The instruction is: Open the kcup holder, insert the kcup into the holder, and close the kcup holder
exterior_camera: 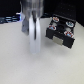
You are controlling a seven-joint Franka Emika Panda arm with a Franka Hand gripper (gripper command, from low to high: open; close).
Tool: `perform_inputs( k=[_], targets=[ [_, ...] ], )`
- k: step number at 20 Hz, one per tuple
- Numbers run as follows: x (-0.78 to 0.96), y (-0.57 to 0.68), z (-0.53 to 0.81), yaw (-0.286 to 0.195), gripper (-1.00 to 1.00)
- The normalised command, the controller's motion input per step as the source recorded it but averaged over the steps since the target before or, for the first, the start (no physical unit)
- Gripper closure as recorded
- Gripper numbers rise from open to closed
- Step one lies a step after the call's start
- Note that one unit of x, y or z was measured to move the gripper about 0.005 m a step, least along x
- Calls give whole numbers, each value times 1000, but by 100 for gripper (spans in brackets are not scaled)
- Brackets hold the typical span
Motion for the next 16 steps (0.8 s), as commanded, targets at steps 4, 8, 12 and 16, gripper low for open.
perform_inputs(
  k=[4,8,12,16],
  targets=[
    [49,555,704,17,100],
    [27,655,536,24,100],
    [1,661,462,17,100],
    [13,675,410,16,100]
  ],
)
